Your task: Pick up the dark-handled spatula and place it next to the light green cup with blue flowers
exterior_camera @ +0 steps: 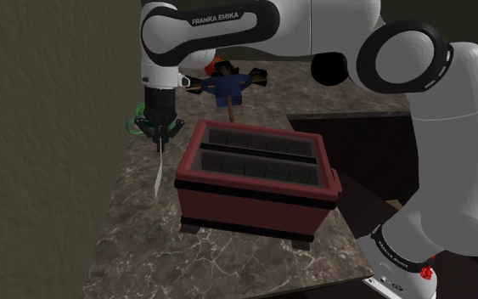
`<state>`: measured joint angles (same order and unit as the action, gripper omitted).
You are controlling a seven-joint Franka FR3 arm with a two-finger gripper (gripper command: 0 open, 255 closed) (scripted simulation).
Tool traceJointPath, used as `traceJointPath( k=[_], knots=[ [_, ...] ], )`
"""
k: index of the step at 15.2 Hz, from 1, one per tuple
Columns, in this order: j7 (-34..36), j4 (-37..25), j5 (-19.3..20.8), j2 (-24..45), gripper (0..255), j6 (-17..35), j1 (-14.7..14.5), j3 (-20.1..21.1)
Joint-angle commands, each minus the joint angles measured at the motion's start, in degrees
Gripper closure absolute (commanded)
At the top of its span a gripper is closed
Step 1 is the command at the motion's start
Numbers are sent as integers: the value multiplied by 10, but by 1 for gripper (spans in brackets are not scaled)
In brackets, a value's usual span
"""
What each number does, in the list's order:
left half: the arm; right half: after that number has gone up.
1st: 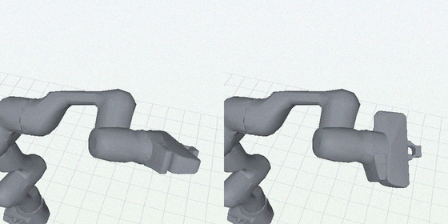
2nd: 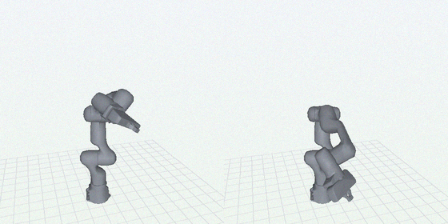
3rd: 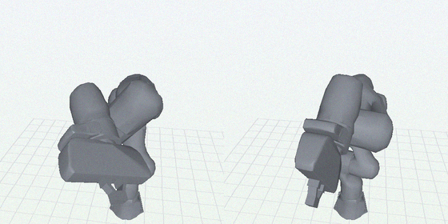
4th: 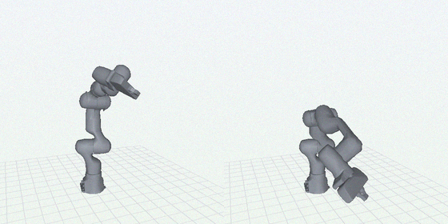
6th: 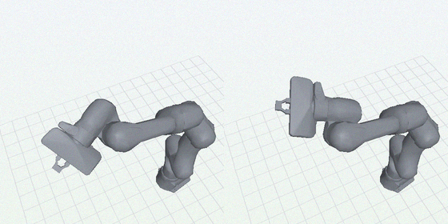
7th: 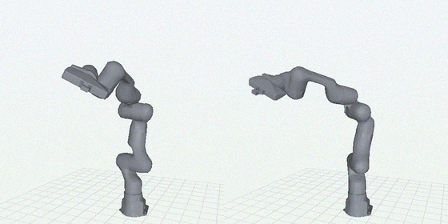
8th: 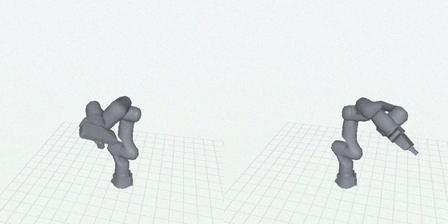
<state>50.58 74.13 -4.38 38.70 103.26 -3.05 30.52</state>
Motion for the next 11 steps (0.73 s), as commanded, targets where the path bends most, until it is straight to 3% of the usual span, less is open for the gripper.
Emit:
traceJointPath(
  k=[1, 5, 6, 11],
  knots=[
    [-1, 2, 0, 0, 255, 2, 0, 0],
    [-1, 2, 0, 0, 255, 2, 0, 0],
    [-1, 2, 0, 0, 0, 2, 0, 0],
    [-1, 2, 0, 0, 0, 2, 0, 0]
  ],
)
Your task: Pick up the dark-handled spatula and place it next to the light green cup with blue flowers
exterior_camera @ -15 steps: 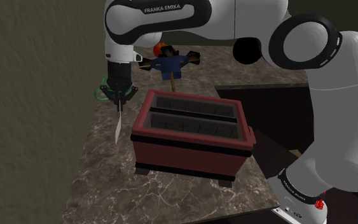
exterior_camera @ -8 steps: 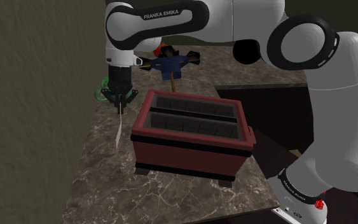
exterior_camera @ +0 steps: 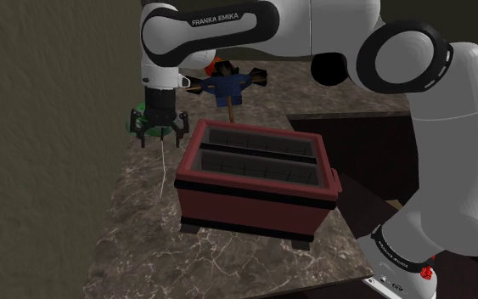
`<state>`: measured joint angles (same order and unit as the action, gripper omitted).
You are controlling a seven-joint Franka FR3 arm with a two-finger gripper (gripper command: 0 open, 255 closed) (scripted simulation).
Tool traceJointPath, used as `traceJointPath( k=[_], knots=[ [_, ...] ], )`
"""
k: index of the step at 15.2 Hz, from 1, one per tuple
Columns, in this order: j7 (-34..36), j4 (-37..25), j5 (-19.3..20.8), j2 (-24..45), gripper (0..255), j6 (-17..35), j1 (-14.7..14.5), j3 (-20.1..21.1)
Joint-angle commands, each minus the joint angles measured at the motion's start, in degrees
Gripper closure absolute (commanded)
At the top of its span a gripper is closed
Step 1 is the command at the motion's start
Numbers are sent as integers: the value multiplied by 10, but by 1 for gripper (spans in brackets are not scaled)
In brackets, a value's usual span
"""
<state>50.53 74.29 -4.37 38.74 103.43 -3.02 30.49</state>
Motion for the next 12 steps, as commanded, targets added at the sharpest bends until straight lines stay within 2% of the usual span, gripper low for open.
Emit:
traceJointPath(
  k=[1, 4, 12],
  knots=[
    [1, -19, 0, 0, 0, -19, 1, 0],
    [3, -81, 3, 6, 0, -76, 0, -1],
    [3, -81, 3, 6, 0, -76, 0, -1]
  ],
)
